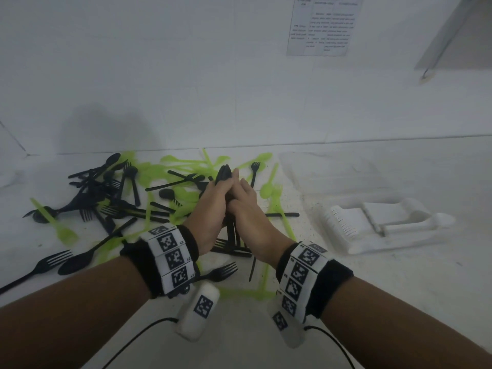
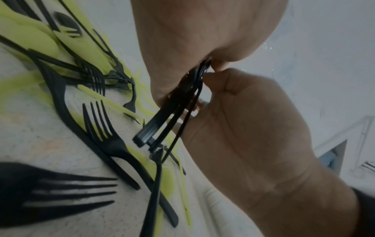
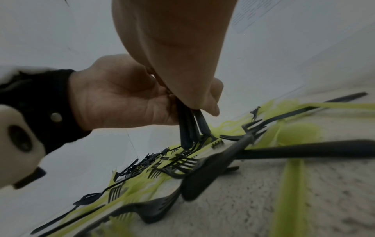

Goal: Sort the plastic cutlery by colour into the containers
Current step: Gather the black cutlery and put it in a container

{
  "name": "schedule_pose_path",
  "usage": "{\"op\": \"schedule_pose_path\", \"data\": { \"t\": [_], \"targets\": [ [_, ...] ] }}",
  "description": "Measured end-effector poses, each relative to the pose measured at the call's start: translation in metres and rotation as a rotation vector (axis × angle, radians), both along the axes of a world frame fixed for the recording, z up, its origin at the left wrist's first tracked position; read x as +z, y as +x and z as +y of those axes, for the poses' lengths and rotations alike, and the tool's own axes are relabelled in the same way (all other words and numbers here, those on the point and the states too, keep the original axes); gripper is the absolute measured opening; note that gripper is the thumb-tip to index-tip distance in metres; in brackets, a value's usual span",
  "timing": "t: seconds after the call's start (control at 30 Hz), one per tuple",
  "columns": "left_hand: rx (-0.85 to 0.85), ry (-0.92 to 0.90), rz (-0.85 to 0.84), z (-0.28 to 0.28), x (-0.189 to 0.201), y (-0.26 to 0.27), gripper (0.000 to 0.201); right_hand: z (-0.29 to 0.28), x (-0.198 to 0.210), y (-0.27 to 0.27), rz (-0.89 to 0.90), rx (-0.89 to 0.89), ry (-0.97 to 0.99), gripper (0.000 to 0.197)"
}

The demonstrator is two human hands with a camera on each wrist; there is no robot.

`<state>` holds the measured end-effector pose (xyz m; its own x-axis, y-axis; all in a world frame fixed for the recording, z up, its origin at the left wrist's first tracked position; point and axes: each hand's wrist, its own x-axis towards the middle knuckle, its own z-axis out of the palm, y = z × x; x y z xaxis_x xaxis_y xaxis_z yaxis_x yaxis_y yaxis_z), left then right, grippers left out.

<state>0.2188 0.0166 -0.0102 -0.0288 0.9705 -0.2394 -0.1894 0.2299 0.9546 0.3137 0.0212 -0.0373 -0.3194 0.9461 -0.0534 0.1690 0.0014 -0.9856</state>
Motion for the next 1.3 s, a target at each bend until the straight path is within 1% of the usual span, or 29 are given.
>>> {"op": "schedule_pose_path", "data": {
  "t": [0.17, 0.23, 0.27, 0.33, 0.4, 0.43, 0.47, 0.5, 0.53, 0.57, 0.6, 0.67, 0.73, 0.77, 0.83, 0.87, 0.9, 0.97, 1.03, 1.1, 1.13, 1.2, 1.23, 1.3],
  "targets": [
    [-0.009, 0.035, 0.054, 0.002, -0.001, -0.005, 0.024, 0.001, -0.003, 0.002, -0.026, 0.056, 0.013, 0.079],
    [0.049, 0.057, 0.067, 0.006, 0.001, -0.008, 0.016, -0.001, -0.002, -0.002, -0.049, 0.082, 0.030, 0.081],
    [0.085, 0.065, 0.074, 0.009, 0.003, -0.010, 0.014, -0.003, -0.001, -0.002, -0.048, 0.081, 0.035, 0.081],
    [0.138, 0.070, 0.057, 0.016, 0.007, -0.016, 0.013, -0.008, 0.000, -0.004, -0.011, 0.042, 0.032, 0.079],
    [0.173, 0.066, 0.002, 0.022, 0.012, -0.021, 0.007, -0.012, -0.003, -0.006, 0.069, -0.013, -0.034, 0.085],
    [0.174, 0.064, -0.027, 0.024, 0.015, -0.023, 0.005, -0.012, -0.005, -0.006, 0.119, -0.013, -0.092, 0.086],
    [0.166, 0.059, -0.064, 0.026, 0.019, -0.024, 0.006, -0.011, -0.006, -0.005, 0.170, 0.000, -0.135, 0.080],
    [0.152, 0.049, -0.100, 0.027, 0.021, -0.024, 0.009, -0.010, -0.004, -0.005, 0.192, 0.024, -0.149, 0.065],
    [0.139, 0.042, -0.138, 0.028, 0.022, -0.026, 0.011, -0.009, -0.002, -0.006, 0.179, 0.052, -0.113, 0.041],
    [0.130, 0.042, -0.179, 0.028, 0.023, -0.026, 0.013, -0.008, 0.001, -0.006, 0.129, 0.049, -0.029, 0.031],
    [0.116, 0.048, -0.221, 0.029, 0.024, -0.028, 0.014, -0.007, 0.001, -0.005, 0.074, 0.033, 0.064, 0.026],
    [0.071, 0.063, -0.263, 0.029, 0.025, -0.031, 0.013, -0.003, -0.001, -0.003, -0.080, -0.012, 0.214, 0.029],
    [0.040, 0.078, -0.267, 0.029, 0.026, -0.034, 0.008, -0.002, -0.001, 0.000, -0.211, -0.053, 0.307, 0.034],
    [0.040, 0.082, -0.275, 0.029, 0.027, -0.036, 0.009, -0.003, 0.000, 0.002, -0.216, -0.053, 0.326, 0.033],
    [0.050, 0.091, -0.270, 0.031, 0.026, -0.039, 0.014, -0.009, 0.005, 0.001, -0.161, -0.018, 0.336, 0.027],
    [0.049, 0.090, -0.261, 0.032, 0.024, -0.040, 0.016, -0.010, 0.005, 0.000, -0.124, -0.018, 0.312, 0.029],
    [0.043, 0.083, -0.256, 0.032, 0.023, -0.040, 0.017, -0.011, 0.005, -0.002, -0.099, -0.028, 0.276, 0.036],
    [0.024, 0.079, -0.259, 0.032, 0.020, -0.039, 0.019, -0.010, -0.001, -0.006, -0.123, -0.076, 0.259, 0.046],
    [-0.002, 0.102, -0.231, 0.031, 0.018, -0.038, 0.022, -0.008, -0.008, -0.009, -0.128, -0.106, 0.254, 0.044],
    [-0.007, 0.116, -0.170, 0.030, 0.016, -0.040, 0.025, -0.005, -0.011, -0.007, -0.068, -0.106, 0.176, 0.042],
    [-0.002, 0.121, -0.130, 0.029, 0.015, -0.042, 0.027, -0.004, -0.011, -0.006, -0.052, -0.098, 0.124, 0.037],
    [-0.007, 0.138, -0.032, 0.030, 0.012, -0.049, 0.030, -0.003, -0.005, -0.002, -0.048, -0.054, 0.067, 0.014],
    [-0.024, 0.153, 0.029, 0.030, 0.010, -0.054, 0.030, -0.001, -0.002, -0.001, -0.078, -0.039, 0.071, 0.009],
    [-0.064, 0.212, 0.165, 0.032, 0.007, -0.068, 0.024, 0.004, 0.005, 0.002, -0.221, -0.063, 0.145, 0.017]
  ]
}}
